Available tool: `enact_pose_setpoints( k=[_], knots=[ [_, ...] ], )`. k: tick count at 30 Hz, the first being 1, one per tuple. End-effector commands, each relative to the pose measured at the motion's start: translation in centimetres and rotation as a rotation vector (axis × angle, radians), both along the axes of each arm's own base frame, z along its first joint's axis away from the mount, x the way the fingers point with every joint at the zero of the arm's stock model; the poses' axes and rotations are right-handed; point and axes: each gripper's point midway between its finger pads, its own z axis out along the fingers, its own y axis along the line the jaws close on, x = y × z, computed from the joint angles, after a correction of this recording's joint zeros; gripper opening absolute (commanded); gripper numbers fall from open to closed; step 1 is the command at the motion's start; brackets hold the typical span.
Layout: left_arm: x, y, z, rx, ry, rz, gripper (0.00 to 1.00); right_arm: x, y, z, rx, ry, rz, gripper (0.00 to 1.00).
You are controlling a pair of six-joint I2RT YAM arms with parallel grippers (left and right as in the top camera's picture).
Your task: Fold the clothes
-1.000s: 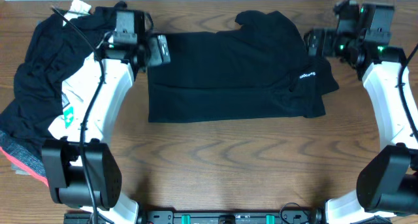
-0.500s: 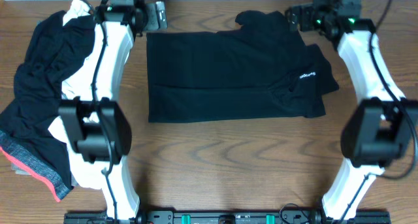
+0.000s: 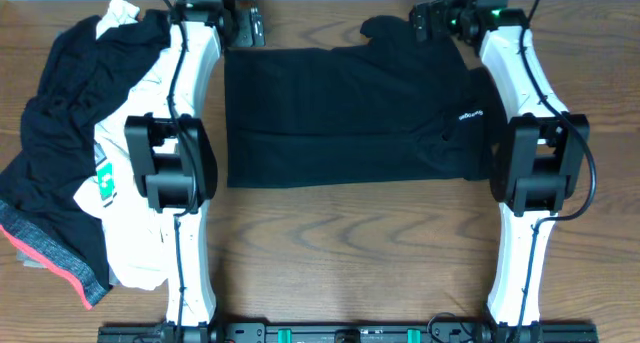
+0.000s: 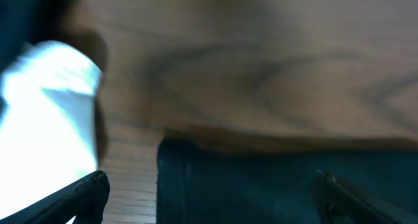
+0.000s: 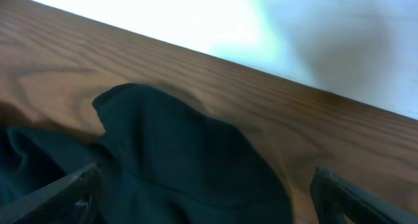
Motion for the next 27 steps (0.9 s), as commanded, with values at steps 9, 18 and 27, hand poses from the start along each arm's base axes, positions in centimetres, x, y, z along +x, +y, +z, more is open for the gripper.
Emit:
enact_pose_setpoints(
  k=[9, 18, 27],
  knots=[
    [0.0, 0.5, -4.1, 0.015, 0.061, -0.009, 0.80, 0.1, 1.1, 0.9, -0.036, -0.020, 0.028, 0.99],
    [0.4, 0.8, -6.2, 0.018, 0.065, 0.000, 0.77, -0.4, 0.8, 0.4, -0.037, 0.010, 0.025, 0.99],
    [1.4, 1.0, -7.5, 0.017, 0.036, 0.006, 0.57, -0.5, 0.8, 0.3, -0.037, 0.017, 0.025, 0.99]
  ],
)
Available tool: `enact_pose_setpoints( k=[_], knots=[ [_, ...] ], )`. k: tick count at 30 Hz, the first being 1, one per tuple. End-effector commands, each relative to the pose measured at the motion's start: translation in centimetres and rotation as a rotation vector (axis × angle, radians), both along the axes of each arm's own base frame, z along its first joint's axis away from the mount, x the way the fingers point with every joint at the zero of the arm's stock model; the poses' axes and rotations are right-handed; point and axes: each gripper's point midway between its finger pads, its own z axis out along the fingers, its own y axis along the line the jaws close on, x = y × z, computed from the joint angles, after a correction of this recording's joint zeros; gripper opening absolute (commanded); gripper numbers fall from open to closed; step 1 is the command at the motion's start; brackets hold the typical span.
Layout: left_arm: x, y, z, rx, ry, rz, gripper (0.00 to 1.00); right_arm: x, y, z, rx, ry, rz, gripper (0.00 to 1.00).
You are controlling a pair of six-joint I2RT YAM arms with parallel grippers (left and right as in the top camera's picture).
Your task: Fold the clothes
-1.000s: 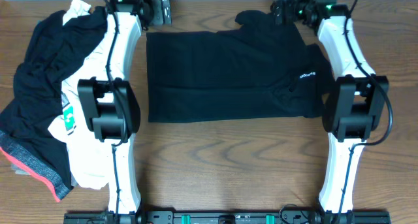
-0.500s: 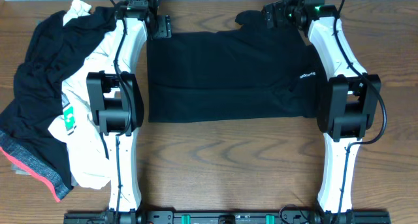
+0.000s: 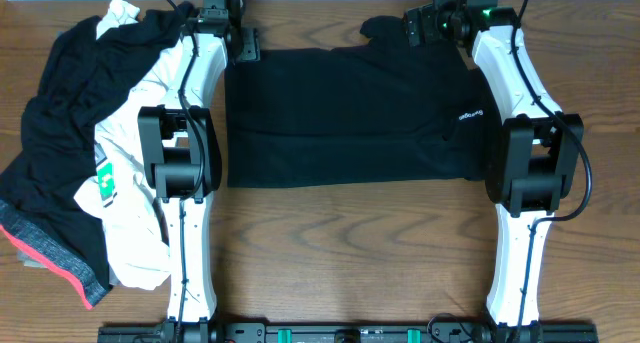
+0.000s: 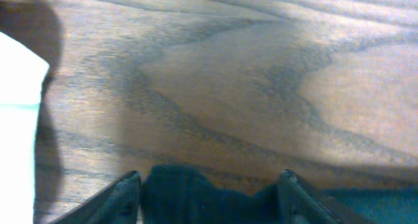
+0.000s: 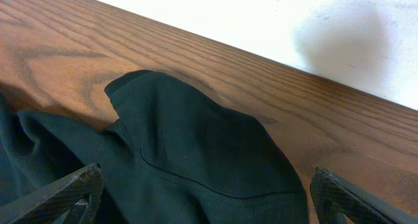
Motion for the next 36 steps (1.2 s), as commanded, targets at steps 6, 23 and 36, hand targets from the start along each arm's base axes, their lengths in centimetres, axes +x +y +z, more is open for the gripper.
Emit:
enact_pose_setpoints(
  k=[6, 23, 36],
  knots=[
    [-0.7, 0.5, -2.3, 0.012, 0.056, 0.005, 0.31, 0.4, -0.2, 0.9, -0.006, -0.025, 0.002, 0.97],
    [-4.3, 0.7, 4.4, -0.008, 0.121, 0.047, 0.06, 4.1, -0.4, 2.3, -0.037, -0.198, -0.123, 0.66],
    [-5.2, 0.6, 7.2, -0.021, 0.113, 0.068, 0.06, 4.9, -0.7, -2.7, -0.014, -0.151, -0.159, 0.72]
  ],
)
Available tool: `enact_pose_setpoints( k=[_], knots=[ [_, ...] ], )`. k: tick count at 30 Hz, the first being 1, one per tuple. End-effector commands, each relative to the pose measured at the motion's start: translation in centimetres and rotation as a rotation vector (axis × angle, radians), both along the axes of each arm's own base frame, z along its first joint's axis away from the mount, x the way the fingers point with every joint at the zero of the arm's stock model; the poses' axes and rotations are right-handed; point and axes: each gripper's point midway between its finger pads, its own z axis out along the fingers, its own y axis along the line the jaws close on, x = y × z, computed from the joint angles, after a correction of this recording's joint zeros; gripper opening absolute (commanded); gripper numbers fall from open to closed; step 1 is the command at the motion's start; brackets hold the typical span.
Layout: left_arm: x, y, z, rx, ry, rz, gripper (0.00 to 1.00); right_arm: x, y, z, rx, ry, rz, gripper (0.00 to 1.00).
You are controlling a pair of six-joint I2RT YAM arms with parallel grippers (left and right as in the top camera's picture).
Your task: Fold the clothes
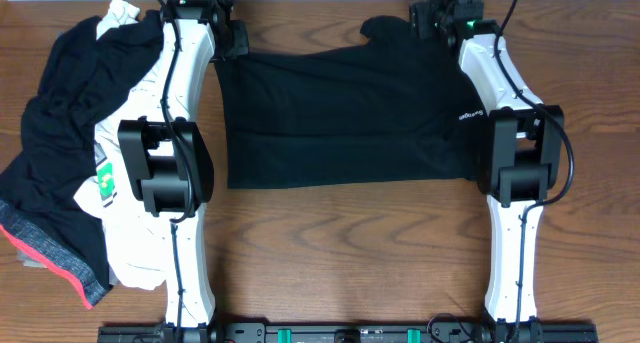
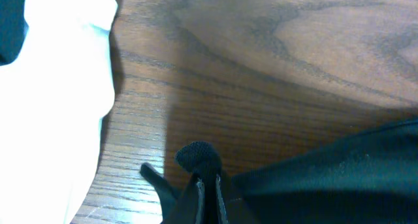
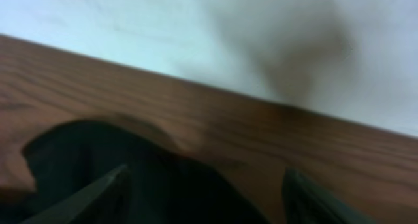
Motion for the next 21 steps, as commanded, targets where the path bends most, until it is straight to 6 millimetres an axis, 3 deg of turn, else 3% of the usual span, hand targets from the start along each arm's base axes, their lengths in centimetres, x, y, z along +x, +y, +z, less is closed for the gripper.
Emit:
enact_pose_setpoints(
  k=[1, 6, 16, 21],
  knots=[
    [-0.1, 0.2, 0.5, -0.001, -0.003, 0.028, 0.06, 0.6, 0.3, 0.2, 0.010, -0.025, -0.015, 0.72],
    [-0.2, -0.4, 0.5, -0.002, -0.002, 0.018, 0.06, 1.3, -0.8, -1.0, 0.028, -0.034, -0.049, 0.83],
    [-0.1, -1.2, 0.5, -0.002, -0.005, 0.004, 0.06, 1.0, -1.0, -5.7, 0.058, 0.034, -0.075, 0.78],
    [-0.2, -1.3, 0.5, -0.002, -0.005, 0.002, 0.06, 1.2, -1.0, -5.8, 0.060, 0.024, -0.076, 0.76]
  ],
)
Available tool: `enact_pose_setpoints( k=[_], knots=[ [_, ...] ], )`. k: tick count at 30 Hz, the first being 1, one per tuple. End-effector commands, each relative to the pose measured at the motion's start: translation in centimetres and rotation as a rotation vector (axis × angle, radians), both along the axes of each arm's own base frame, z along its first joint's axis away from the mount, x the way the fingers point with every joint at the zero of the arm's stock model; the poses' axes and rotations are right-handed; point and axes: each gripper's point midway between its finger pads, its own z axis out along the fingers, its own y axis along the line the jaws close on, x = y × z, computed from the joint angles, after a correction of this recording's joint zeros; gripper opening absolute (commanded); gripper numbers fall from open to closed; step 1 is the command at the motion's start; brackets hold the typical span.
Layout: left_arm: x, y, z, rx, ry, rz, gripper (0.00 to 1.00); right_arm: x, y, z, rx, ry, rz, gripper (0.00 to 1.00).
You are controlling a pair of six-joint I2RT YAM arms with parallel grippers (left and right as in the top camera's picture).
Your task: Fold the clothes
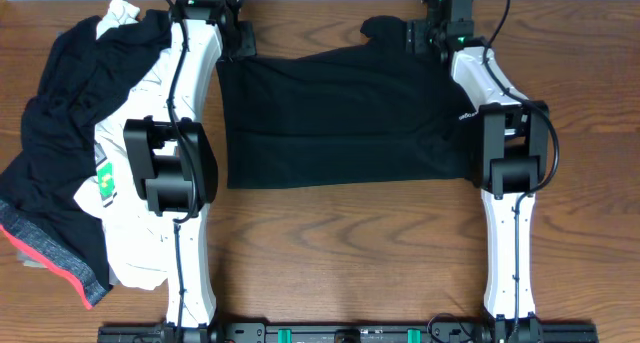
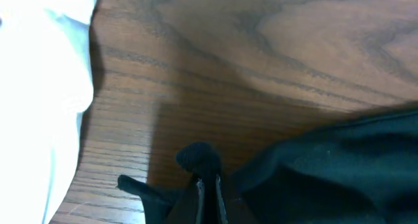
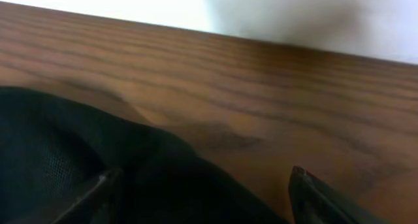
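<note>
A black top [image 1: 340,113] lies spread flat on the middle of the wooden table [image 1: 340,253]. My left gripper [image 1: 238,41] is at its far left corner. In the left wrist view this gripper [image 2: 209,179] is shut on a bunched bit of the black cloth [image 2: 326,165]. My right gripper [image 1: 420,33] is at the far right, by the sleeve [image 1: 385,28] that sticks out toward the back edge. In the right wrist view it [image 3: 202,185] is open, low over the black cloth [image 3: 65,139], which lies between the fingers [image 3: 313,188].
A pile of clothes [image 1: 60,133] covers the table's left side: black pieces, a white garment [image 1: 130,213] and a grey piece with a red hem [image 1: 60,268]. The table's back edge and a white wall [image 3: 294,15] are just beyond both grippers.
My left gripper stays shut on the black top's far left corner, almost where it was. My right gripper, still open, is now lower and closer to the sleeve cloth.
Both grippers were open at the black top's far corners. Then the left fingers stood open on either side of the left corner. After that the left gripper was shut on that corner, which sat further left, and it holds it now. The right gripper has stayed open by the sleeve.
</note>
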Motion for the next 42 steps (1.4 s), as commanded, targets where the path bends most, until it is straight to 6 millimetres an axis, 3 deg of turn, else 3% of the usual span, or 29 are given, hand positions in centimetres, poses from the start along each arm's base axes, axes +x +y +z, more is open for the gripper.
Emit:
enact_pose_setpoints(
  k=[1, 5, 10, 13, 21, 27, 32, 36, 42],
  knots=[
    [0.0, 0.1, 0.5, 0.007, -0.009, 0.007, 0.06, 0.6, -0.3, 1.0, 0.017, -0.029, -0.020, 0.69],
    [0.0, 0.0, 0.6, 0.007, -0.011, 0.005, 0.06, 0.7, -0.3, 1.0, 0.017, -0.032, -0.019, 0.29],
    [0.0, 0.0, 0.6, 0.010, -0.011, 0.001, 0.06, 0.6, -0.2, 1.7, 0.018, -0.034, -0.019, 0.01],
    [0.1, 0.0, 0.6, 0.012, -0.013, -0.004, 0.06, 0.6, -0.2, 3.3, 0.019, -0.048, -0.019, 0.01],
    [0.3, 0.0, 0.8, 0.012, -0.023, -0.006, 0.06, 0.0, -1.0, 11.7, 0.024, -0.120, -0.028, 0.01],
    [0.2, 0.1, 2.8, 0.028, -0.056, -0.040, 0.06, -1.8, -2.1, 14.9, -0.020, -0.098, -0.010, 0.01],
    [-0.7, 0.3, 5.3, 0.051, -0.071, -0.083, 0.06, -3.7, -3.3, 16.2, -0.030, -0.041, -0.017, 0.01],
    [-2.0, 0.6, 7.1, 0.067, -0.063, -0.089, 0.06, -6.1, -4.6, 15.8, -0.038, 0.061, -0.028, 0.01],
    [-4.7, 1.0, 6.8, 0.087, 0.035, -0.105, 0.06, -10.1, -5.3, 13.7, -0.019, 0.244, 0.029, 0.01]
  ],
)
